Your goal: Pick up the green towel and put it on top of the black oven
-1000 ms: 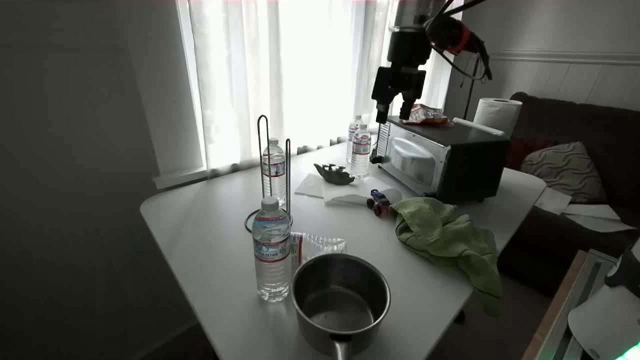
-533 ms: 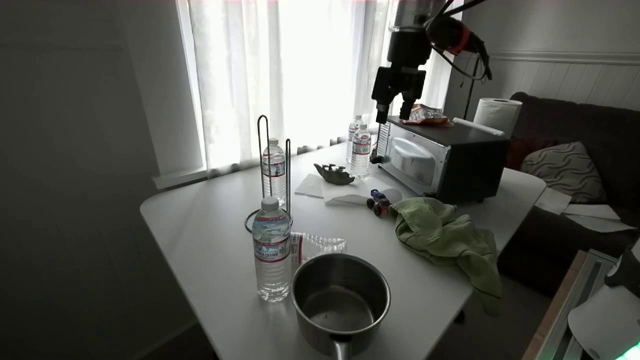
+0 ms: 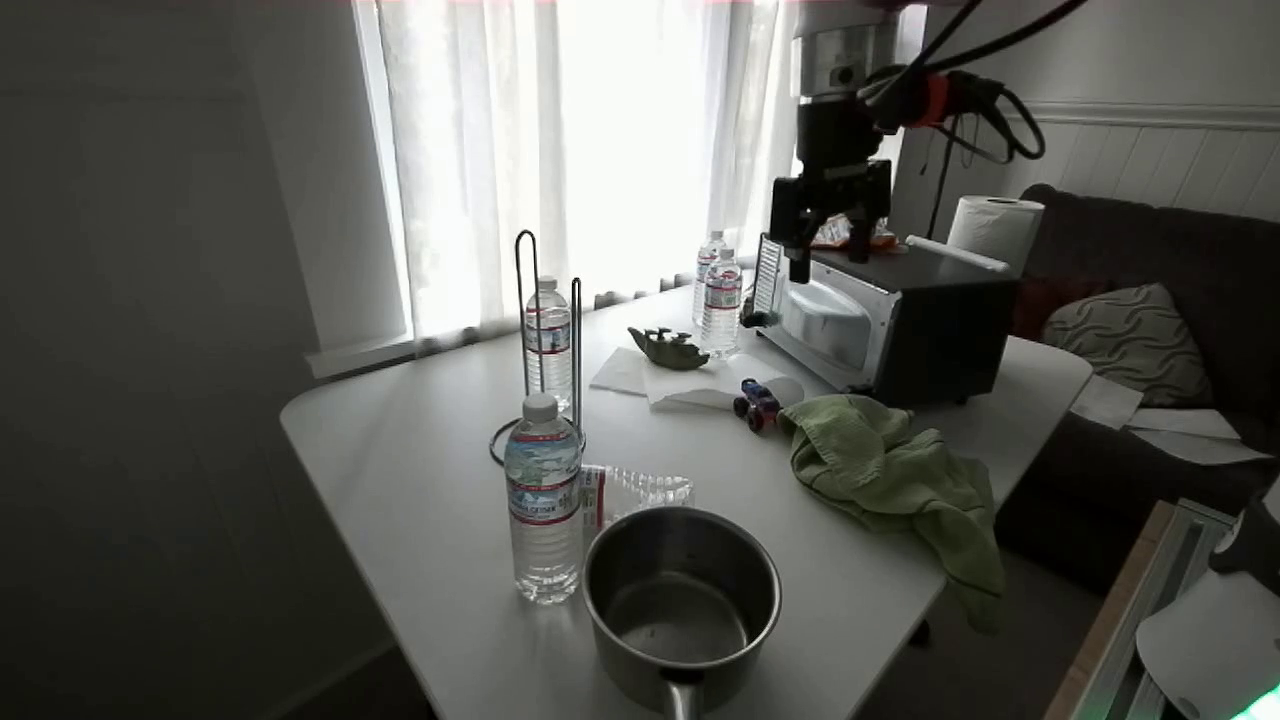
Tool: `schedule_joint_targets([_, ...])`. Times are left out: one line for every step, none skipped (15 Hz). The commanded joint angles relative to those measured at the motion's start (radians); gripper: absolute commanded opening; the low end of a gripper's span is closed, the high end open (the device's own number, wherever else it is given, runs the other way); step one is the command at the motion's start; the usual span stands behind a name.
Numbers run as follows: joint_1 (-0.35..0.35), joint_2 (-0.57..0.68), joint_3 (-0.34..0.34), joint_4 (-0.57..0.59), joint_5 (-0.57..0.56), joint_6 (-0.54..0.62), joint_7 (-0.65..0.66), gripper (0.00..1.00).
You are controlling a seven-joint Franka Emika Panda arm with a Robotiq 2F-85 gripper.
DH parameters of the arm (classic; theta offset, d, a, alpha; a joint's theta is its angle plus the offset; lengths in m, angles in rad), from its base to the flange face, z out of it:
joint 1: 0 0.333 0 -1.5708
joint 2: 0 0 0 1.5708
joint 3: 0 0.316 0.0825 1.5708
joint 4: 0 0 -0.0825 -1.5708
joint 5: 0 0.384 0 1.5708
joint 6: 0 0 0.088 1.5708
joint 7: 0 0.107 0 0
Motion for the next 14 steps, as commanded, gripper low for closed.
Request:
schedule_joint_targets([-0.024,-0.034,0.032,-0.084,-0.059,-0.016,0.131,1.0])
schedule_joint_targets([-0.025,-0.03,0.028,-0.106,-0.055,0.013,0.143,1.0])
schedule_joint_targets([-0.025,-0.022,0.021,-0.125,-0.043,0.027,0.142,1.0])
schedule_joint_targets([-0.029,-0.013,0.015,-0.151,-0.039,0.067,0.149,1.0])
schedule_joint_targets([-0.03,-0.006,0.007,-0.171,-0.023,0.104,0.149,1.0])
schedule_joint_targets([-0.033,0.004,0.003,-0.193,-0.015,0.15,0.153,1.0])
schedule_joint_targets([-0.033,0.014,-0.002,-0.211,-0.004,0.185,0.147,1.0])
schedule_joint_targets([-0.039,0.027,-0.005,-0.229,-0.007,0.227,0.148,1.0])
schedule_joint_targets([-0.046,0.08,-0.006,-0.19,-0.008,0.246,0.152,1.0])
schedule_joint_targets([-0.052,0.096,-0.01,-0.203,-0.01,0.289,0.152,1.0])
schedule_joint_targets([-0.057,0.117,-0.012,-0.204,-0.012,0.33,0.154,1.0])
schedule_joint_targets([-0.058,0.143,-0.015,-0.204,-0.01,0.377,0.156,1.0])
schedule_joint_targets([-0.059,0.166,-0.018,-0.204,-0.007,0.419,0.157,1.0])
schedule_joint_targets([-0.06,0.19,-0.018,-0.204,-0.009,0.447,0.159,1.0])
